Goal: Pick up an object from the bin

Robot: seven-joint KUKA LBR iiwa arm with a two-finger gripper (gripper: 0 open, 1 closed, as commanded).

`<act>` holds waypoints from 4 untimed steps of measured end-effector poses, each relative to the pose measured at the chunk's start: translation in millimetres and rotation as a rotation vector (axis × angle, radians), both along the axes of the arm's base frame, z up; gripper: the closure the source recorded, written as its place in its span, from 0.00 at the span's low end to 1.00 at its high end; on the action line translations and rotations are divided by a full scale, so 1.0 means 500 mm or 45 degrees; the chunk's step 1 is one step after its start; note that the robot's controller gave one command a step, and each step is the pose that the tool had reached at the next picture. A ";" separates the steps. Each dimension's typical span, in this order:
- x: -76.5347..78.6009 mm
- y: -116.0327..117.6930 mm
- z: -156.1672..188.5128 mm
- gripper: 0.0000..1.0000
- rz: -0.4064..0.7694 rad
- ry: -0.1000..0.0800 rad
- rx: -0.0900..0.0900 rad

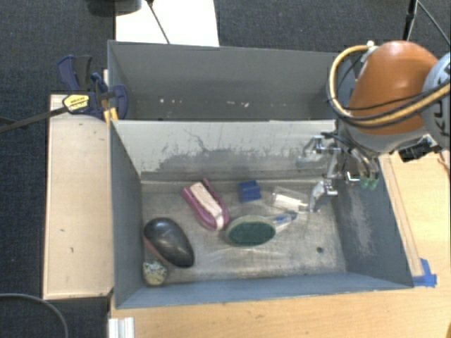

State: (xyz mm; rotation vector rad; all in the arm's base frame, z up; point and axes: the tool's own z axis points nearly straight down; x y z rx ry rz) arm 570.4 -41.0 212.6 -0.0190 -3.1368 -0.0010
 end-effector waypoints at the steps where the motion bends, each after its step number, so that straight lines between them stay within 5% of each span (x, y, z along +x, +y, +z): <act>1: 0.030 0.113 -0.249 0.00 0.074 -0.015 -0.002; 2: -0.001 0.255 -0.276 0.00 0.349 -0.020 -0.002; 3: 0.003 0.257 -0.273 1.00 0.348 -0.029 0.001; 4: 0.028 0.280 -0.001 1.00 0.314 -0.021 0.000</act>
Offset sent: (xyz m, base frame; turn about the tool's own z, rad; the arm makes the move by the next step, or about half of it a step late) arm 0.0145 0.0646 -0.1426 -0.0632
